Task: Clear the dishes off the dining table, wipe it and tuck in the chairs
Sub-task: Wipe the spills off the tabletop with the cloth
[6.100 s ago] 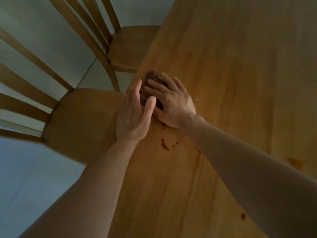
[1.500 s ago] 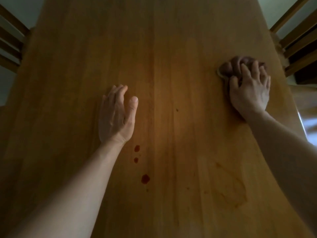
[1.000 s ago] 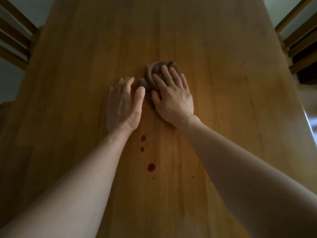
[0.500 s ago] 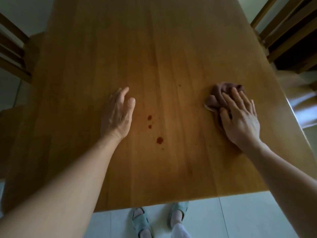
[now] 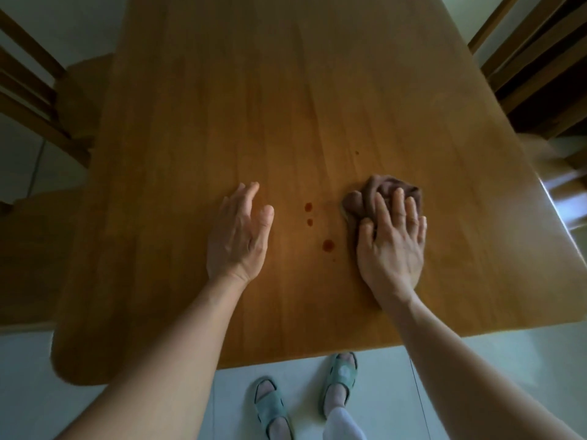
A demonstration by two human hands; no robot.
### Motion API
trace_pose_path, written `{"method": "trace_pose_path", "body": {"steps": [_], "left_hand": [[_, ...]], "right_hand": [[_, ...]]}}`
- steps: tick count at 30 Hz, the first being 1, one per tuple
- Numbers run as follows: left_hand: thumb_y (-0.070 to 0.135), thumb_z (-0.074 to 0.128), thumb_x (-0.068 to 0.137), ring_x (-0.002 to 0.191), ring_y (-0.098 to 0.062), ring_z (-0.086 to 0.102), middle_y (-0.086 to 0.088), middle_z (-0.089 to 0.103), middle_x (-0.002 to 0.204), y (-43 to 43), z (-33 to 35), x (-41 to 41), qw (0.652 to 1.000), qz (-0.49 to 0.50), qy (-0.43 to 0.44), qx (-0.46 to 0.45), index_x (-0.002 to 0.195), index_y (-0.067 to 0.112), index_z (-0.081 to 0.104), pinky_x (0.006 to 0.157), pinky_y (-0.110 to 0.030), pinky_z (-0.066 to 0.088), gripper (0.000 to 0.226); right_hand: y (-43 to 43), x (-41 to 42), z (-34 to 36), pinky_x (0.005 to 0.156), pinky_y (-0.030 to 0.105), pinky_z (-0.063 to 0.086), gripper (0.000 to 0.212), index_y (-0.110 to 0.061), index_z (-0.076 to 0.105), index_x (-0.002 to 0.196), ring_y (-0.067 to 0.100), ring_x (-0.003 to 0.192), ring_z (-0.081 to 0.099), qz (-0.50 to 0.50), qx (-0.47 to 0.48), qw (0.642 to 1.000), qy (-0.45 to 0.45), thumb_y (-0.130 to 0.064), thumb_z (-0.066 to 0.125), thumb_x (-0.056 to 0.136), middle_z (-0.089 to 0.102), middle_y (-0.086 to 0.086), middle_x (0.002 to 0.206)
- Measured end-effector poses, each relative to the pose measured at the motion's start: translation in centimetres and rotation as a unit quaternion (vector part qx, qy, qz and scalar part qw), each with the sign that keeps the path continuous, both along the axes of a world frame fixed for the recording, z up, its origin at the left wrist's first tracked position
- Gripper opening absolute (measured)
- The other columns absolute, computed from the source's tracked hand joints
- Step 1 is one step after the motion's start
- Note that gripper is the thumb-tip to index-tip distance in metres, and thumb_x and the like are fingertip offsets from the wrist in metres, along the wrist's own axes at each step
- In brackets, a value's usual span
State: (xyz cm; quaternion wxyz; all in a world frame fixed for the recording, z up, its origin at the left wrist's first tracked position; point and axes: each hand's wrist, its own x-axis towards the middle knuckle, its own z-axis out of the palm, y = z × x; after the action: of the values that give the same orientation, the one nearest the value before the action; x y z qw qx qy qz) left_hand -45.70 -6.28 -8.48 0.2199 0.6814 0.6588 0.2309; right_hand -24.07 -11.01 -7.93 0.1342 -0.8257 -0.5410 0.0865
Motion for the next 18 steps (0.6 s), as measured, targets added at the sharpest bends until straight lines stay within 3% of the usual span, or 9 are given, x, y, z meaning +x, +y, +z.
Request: {"method": "trace_pose_path", "body": {"steps": [3,5,10,14,18], "left_hand": [[0.078,-0.003,0.082,0.145,-0.02,0.028,0.0,0.031,0.159,0.1,-0.1,-0.1,1.0,-0.001,-0.001,0.002,0.15,0.028,0.034,0.114,-0.034,0.023,0.092],[0.075,0.007,0.086,0.142,-0.022,0.035,-0.003,0.036,0.156,0.4,-0.1,-0.2,1.0,-0.004,-0.017,0.01,0.15,0.024,0.035,0.112,-0.037,0.031,0.086],[0.065,0.025,0.09,0.132,-0.021,0.047,-0.004,0.041,0.152,0.3,-0.2,-0.5,0.995,0.012,-0.089,0.043,0.15,0.021,0.032,0.102,-0.037,0.047,0.074],[0.063,0.028,0.089,0.133,-0.022,0.046,-0.004,0.041,0.152,0.2,-0.1,-0.8,0.992,0.038,-0.111,0.053,0.149,0.019,0.034,0.104,-0.04,0.045,0.074],[0.065,0.027,0.086,0.137,-0.015,0.041,-0.001,0.04,0.153,0.2,0.0,-1.1,0.987,0.024,-0.154,0.032,0.149,0.017,0.033,0.106,-0.025,0.033,0.08]], "right_hand": [[2.1,-4.5,0.1,0.123,0.039,-0.005,0.054,-0.035,0.024,0.154,0.016,0.152,-0.003,0.071,-0.001,0.997,0.023,-0.044,0.024,0.101,0.007,-0.003,0.165],[2.9,-7.3,0.2,0.122,0.038,-0.007,0.053,-0.036,0.021,0.155,0.015,0.152,-0.005,0.123,0.004,0.992,0.038,-0.046,0.023,0.103,0.006,-0.004,0.165],[3.1,-11.7,0.0,0.123,0.044,0.001,0.057,-0.038,0.019,0.155,0.02,0.152,-0.003,0.283,0.004,0.959,0.016,-0.052,0.023,0.099,0.007,-0.001,0.165],[1.7,-9.8,0.0,0.123,0.044,0.011,0.05,-0.032,0.039,0.149,0.019,0.151,0.013,0.379,0.03,0.925,0.026,-0.042,0.035,0.1,0.027,-0.003,0.161],[-0.8,-4.7,0.0,0.116,0.04,0.032,0.041,-0.025,0.067,0.125,0.018,0.138,0.042,0.383,0.069,0.919,0.057,-0.027,0.048,0.089,0.054,-0.003,0.144]]}}
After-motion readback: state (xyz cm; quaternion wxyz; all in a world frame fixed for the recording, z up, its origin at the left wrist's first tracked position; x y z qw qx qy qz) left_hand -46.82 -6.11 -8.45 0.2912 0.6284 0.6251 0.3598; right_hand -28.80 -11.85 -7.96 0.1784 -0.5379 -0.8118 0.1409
